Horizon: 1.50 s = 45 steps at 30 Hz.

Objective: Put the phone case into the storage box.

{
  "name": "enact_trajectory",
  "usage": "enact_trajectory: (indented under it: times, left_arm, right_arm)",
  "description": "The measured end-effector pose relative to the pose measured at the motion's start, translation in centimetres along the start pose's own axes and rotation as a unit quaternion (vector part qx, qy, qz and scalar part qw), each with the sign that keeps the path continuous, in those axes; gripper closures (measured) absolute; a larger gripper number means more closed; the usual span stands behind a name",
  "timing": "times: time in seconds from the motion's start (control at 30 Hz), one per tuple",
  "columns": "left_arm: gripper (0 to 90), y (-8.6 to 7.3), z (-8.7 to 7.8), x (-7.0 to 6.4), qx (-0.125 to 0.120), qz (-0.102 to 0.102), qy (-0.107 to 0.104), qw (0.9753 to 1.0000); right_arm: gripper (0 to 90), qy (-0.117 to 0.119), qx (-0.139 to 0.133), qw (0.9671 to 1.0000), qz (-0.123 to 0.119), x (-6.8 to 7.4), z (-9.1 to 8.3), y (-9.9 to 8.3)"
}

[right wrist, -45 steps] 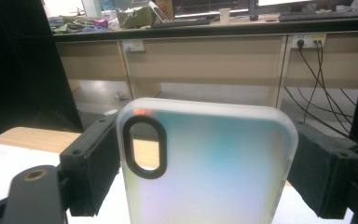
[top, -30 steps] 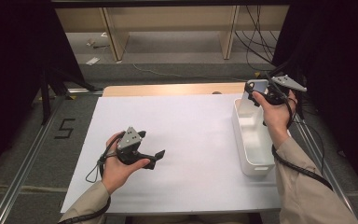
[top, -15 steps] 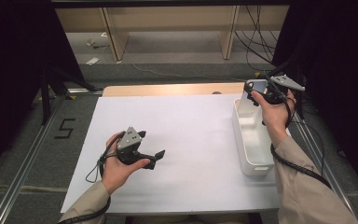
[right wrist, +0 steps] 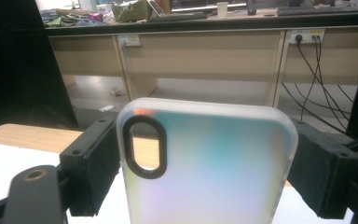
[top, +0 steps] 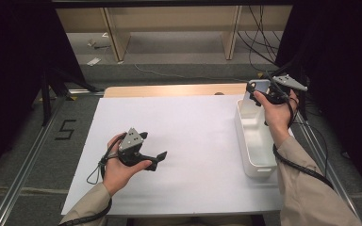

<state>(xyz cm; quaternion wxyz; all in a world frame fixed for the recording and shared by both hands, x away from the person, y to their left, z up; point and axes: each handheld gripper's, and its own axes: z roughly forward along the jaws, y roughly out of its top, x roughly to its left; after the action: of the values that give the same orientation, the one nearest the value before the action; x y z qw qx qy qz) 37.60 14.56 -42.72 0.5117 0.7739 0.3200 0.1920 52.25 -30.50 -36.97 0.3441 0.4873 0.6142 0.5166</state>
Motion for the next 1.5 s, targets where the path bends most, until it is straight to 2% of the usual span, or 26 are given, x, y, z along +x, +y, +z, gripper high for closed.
enact_trajectory:
  times: [1.5]
  left_arm:
    - [0.0,-0.1,0.0,0.0,0.005,0.0,-0.001,1.0]
  right_arm:
    - [18.5,-0.015,0.021,0.9995,-0.015,-0.4,1.4,-0.9]
